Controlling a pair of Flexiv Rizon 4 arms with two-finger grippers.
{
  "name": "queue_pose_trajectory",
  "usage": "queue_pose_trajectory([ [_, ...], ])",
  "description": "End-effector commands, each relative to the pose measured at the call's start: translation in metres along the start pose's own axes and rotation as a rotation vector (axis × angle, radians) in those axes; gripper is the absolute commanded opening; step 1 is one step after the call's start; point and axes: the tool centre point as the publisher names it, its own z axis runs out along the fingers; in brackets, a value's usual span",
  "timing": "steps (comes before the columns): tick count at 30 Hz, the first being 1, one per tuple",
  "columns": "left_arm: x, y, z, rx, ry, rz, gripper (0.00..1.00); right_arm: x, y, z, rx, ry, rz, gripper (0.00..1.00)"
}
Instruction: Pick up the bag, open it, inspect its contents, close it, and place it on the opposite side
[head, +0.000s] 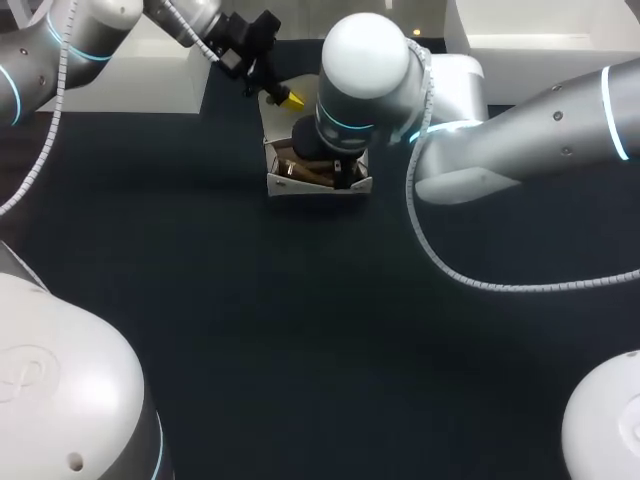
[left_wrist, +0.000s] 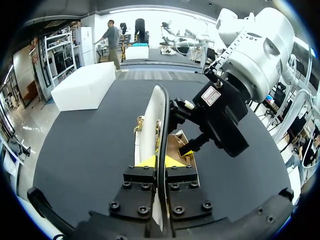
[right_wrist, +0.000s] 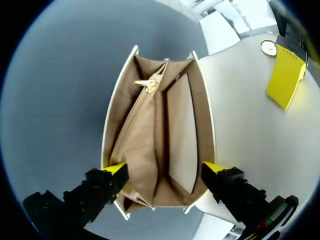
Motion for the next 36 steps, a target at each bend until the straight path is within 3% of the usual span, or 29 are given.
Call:
queue_pose_trajectory([
  [1, -0.001, 0.002, 0.001, 0.003, 0.003, 0.000, 0.00, 0.001, 0.001, 0.010, 0.004, 0.000, 0.000, 1.00],
  [7, -0.001, 0.002, 0.002, 0.003, 0.002, 0.001, 0.00, 0.001, 0.000, 0.009, 0.004, -0.003, 0.002, 1.00],
  [8, -0.001, 0.002, 0.002, 0.002, 0.002, 0.002, 0.00, 0.000, 0.000, 0.009, 0.004, -0.004, 0.003, 0.96],
  [11, 0.000, 0.001, 0.001, 0.003, 0.000, 0.003, 0.00, 0.000, 0.000, 0.008, 0.004, -0.008, 0.006, 0.66],
  [12, 0.000, 0.001, 0.001, 0.003, 0.000, 0.003, 0.00, -0.001, 0.000, 0.008, 0.004, -0.009, 0.006, 0.48],
  [14, 0.002, -0.001, -0.001, 0.004, -0.004, 0.007, 0.00, -0.002, -0.001, 0.005, 0.005, -0.017, 0.008, 0.42],
  [23, 0.008, -0.007, -0.003, 0.005, -0.020, 0.020, 0.00, -0.019, -0.002, -0.033, 0.009, -0.140, 0.020, 0.42],
  [30, 0.001, -0.001, 0.008, 0.002, -0.013, -0.001, 0.00, -0.029, -0.004, -0.071, 0.017, -0.248, 0.023, 0.42],
  [36, -0.007, 0.005, 0.015, -0.010, -0.026, -0.009, 0.00, -0.029, -0.004, -0.088, 0.023, -0.294, 0.021, 0.41],
])
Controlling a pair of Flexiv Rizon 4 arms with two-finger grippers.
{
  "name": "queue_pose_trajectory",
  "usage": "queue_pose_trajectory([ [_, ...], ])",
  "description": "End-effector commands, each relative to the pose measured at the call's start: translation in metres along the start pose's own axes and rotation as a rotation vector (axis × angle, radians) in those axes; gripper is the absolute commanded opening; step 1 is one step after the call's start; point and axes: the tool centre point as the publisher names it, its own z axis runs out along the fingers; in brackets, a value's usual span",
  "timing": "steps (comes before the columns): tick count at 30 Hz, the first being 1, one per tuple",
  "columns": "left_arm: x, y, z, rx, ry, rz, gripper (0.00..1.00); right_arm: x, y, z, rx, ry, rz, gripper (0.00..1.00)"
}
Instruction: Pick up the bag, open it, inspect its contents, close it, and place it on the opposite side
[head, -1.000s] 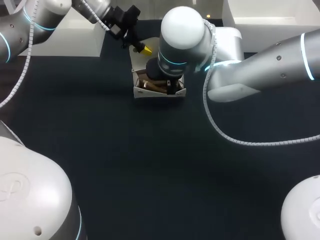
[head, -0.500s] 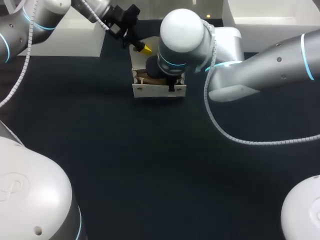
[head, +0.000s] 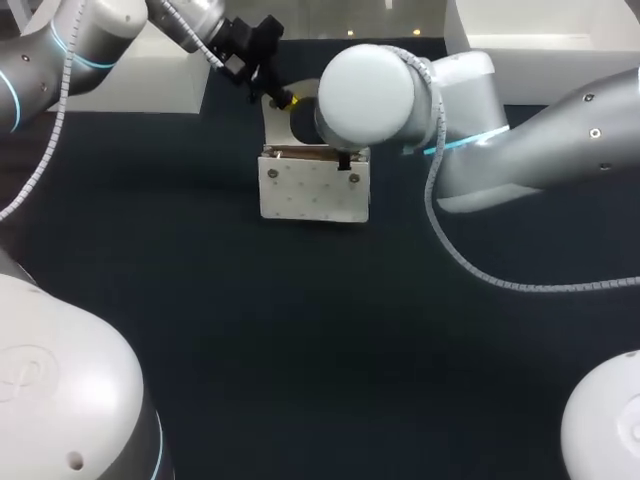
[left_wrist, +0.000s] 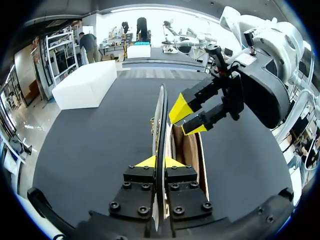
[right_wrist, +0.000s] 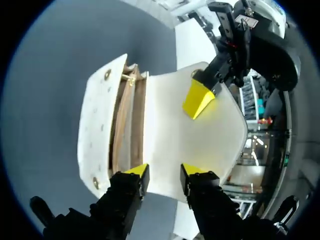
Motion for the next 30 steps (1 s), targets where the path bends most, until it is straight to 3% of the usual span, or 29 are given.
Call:
queue_pose_trajectory([
  [1, -0.008, 0.004, 0.007, -0.002, -0.006, -0.002, 0.00, 0.004, -0.003, -0.016, 0.002, -0.030, 0.001, 0.41],
  [4, -0.013, 0.008, 0.010, -0.011, -0.046, 0.004, 0.00, 0.005, -0.003, -0.021, 0.004, -0.038, 0.001, 0.38],
  [18, -0.036, 0.035, 0.028, -0.097, -0.279, 0.149, 0.00, 0.036, 0.001, -0.024, 0.008, -0.009, 0.022, 0.01],
  [30, -0.040, 0.056, 0.046, -0.072, -0.375, 0.247, 0.00, 0.058, 0.006, -0.021, 0.012, 0.012, 0.057, 0.00],
])
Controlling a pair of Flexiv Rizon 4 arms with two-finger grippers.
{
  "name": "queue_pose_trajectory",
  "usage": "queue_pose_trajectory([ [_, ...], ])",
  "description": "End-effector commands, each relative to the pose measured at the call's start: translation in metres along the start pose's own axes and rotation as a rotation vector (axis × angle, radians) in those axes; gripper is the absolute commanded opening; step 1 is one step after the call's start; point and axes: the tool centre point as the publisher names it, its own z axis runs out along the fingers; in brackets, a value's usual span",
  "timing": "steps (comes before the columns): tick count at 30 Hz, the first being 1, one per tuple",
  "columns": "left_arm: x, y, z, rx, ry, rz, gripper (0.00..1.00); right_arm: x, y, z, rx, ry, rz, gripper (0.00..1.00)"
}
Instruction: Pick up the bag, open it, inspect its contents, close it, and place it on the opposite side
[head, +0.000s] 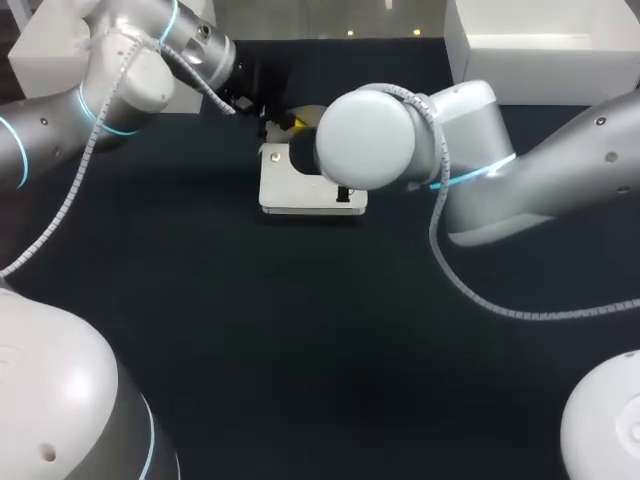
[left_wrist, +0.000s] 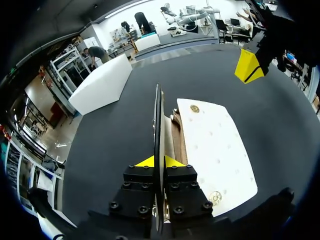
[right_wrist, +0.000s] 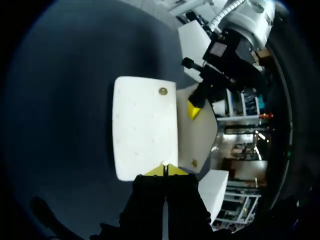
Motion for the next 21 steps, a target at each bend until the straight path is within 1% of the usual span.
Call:
queue_pose_trajectory([
  [1, 0.007, 0.005, 0.008, 0.007, -0.100, 0.022, 0.00, 0.007, 0.004, 0.001, 0.010, -0.005, 0.005, 0.00],
  [3, 0.008, 0.006, 0.010, 0.009, -0.104, 0.027, 0.00, 0.010, 0.004, 0.001, 0.015, 0.000, 0.006, 0.00],
  [5, 0.010, 0.009, 0.011, -0.005, -0.118, 0.043, 0.00, 0.014, 0.004, 0.001, 0.022, 0.005, 0.010, 0.00],
  [14, 0.017, 0.021, 0.017, -0.017, -0.126, 0.040, 0.00, 0.031, 0.009, 0.005, 0.019, 0.044, 0.057, 0.00],
  [15, 0.017, 0.023, 0.019, -0.037, -0.117, 0.043, 0.00, 0.032, 0.009, 0.006, 0.027, 0.054, 0.076, 0.00],
  [21, 0.017, 0.023, 0.019, -0.037, -0.117, 0.043, 0.00, 0.031, 0.008, 0.007, 0.029, 0.062, 0.075, 0.00],
])
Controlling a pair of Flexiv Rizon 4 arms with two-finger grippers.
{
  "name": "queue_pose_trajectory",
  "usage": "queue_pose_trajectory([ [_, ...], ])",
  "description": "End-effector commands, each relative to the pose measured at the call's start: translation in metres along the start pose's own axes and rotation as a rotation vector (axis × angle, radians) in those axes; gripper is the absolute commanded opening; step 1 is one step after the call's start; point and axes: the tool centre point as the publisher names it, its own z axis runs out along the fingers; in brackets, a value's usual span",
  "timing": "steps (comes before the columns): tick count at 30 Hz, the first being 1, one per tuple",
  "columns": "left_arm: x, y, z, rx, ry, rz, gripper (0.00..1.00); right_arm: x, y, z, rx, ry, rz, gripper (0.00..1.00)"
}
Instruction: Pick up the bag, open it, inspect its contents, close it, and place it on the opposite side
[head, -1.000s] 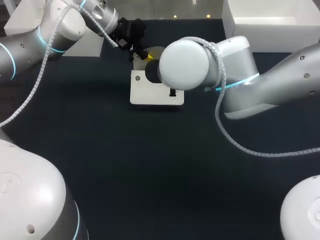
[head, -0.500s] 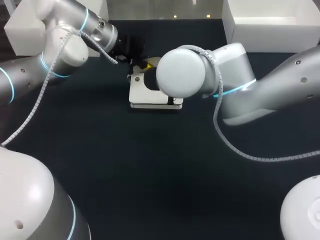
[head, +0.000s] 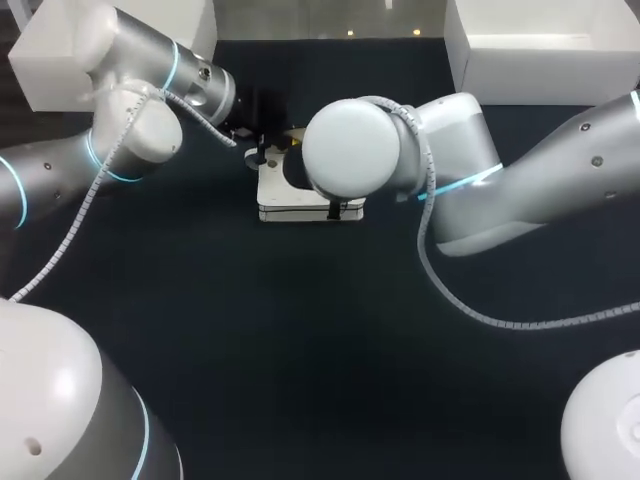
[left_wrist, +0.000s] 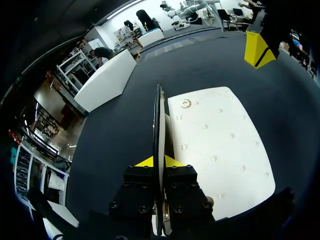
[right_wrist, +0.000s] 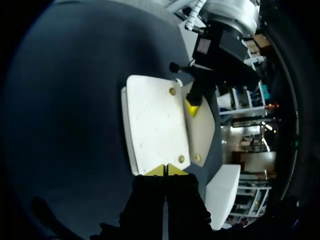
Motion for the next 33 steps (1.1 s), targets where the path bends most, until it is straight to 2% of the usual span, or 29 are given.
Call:
queue_pose_trajectory([
  [1, 0.001, 0.000, 0.001, 0.000, -0.005, 0.000, 0.00, -0.001, 0.003, 0.001, 0.006, 0.002, -0.001, 0.00],
  [9, 0.001, 0.000, 0.001, 0.000, -0.005, 0.000, 0.00, -0.001, 0.004, 0.001, -0.006, 0.001, -0.005, 0.00],
  [17, 0.010, 0.011, 0.010, 0.011, -0.013, 0.081, 0.00, 0.030, 0.006, 0.011, -0.019, 0.008, -0.031, 0.00],
  [24, 0.015, 0.015, 0.016, 0.022, -0.018, 0.104, 0.00, 0.041, 0.000, 0.019, -0.003, -0.002, -0.047, 0.00],
  [25, 0.016, 0.015, 0.016, 0.028, -0.019, 0.110, 0.00, 0.042, 0.000, 0.020, -0.008, -0.002, -0.051, 0.15],
  [27, 0.018, 0.015, 0.016, 0.032, -0.020, 0.115, 0.00, 0.043, 0.000, 0.022, -0.007, -0.003, -0.056, 0.33],
  [28, 0.018, 0.015, 0.016, 0.033, -0.019, 0.116, 0.00, 0.043, -0.001, 0.023, -0.008, -0.002, -0.058, 0.38],
  [30, 0.019, 0.015, 0.016, 0.034, -0.018, 0.117, 0.00, 0.044, -0.001, 0.025, -0.008, -0.005, -0.064, 0.42],
  [33, 0.022, 0.015, 0.016, 0.032, -0.010, 0.119, 0.00, 0.046, -0.002, 0.028, 0.003, -0.006, -0.078, 0.42],
])
